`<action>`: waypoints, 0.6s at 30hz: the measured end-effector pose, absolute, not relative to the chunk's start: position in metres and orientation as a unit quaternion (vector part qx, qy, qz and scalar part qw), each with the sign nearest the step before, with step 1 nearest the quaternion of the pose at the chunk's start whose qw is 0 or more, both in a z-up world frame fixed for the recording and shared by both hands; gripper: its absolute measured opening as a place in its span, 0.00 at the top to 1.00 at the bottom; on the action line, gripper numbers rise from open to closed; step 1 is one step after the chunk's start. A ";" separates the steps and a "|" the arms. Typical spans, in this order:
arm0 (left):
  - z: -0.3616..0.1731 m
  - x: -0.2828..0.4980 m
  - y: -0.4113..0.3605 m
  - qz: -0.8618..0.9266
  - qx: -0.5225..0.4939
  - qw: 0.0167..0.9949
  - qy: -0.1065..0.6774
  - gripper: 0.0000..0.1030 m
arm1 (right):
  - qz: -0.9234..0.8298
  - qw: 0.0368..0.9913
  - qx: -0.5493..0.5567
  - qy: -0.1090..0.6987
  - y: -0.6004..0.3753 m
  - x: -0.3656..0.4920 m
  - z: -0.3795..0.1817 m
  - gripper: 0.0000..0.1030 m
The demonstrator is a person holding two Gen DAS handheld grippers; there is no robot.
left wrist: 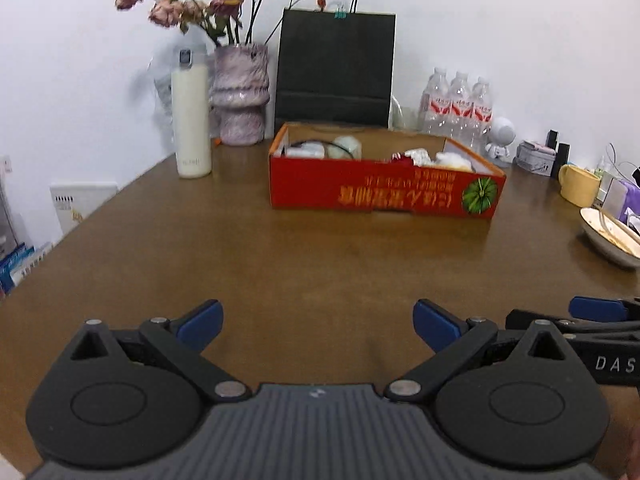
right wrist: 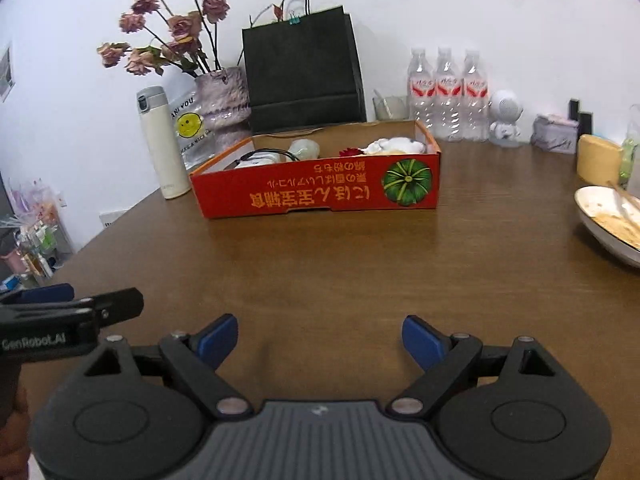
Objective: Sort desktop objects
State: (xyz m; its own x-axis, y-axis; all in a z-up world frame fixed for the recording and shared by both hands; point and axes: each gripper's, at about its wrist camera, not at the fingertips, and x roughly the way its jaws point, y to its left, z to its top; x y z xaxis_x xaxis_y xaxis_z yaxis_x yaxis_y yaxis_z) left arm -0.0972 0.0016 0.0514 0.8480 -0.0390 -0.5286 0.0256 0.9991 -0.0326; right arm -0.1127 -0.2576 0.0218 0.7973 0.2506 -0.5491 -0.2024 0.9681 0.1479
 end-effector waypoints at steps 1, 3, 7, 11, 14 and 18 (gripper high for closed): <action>0.048 -0.097 0.001 -0.017 -0.010 0.960 0.278 0.00 | 0.111 0.949 0.037 0.292 -0.257 -0.118 0.018 0.11; 0.042 -0.088 -0.002 -0.012 0.005 0.957 0.291 0.00 | 0.110 0.950 0.030 0.292 -0.255 -0.118 0.015 0.07; 0.034 -0.066 0.001 -0.017 0.014 0.950 0.311 0.00 | 0.101 0.946 0.017 0.307 -0.251 -0.102 0.010 0.05; 0.027 -0.044 0.005 -0.017 0.017 0.944 0.329 0.00 | 0.087 0.936 0.016 0.340 -0.247 -0.079 0.004 0.05; 0.019 -0.033 0.006 -0.022 0.016 0.938 0.344 0.00 | 0.087 0.937 0.018 0.339 -0.246 -0.069 0.004 0.05; 0.016 -0.025 0.005 -0.025 0.010 0.939 0.342 0.00 | 0.082 0.936 0.022 0.341 -0.243 -0.055 -0.001 0.02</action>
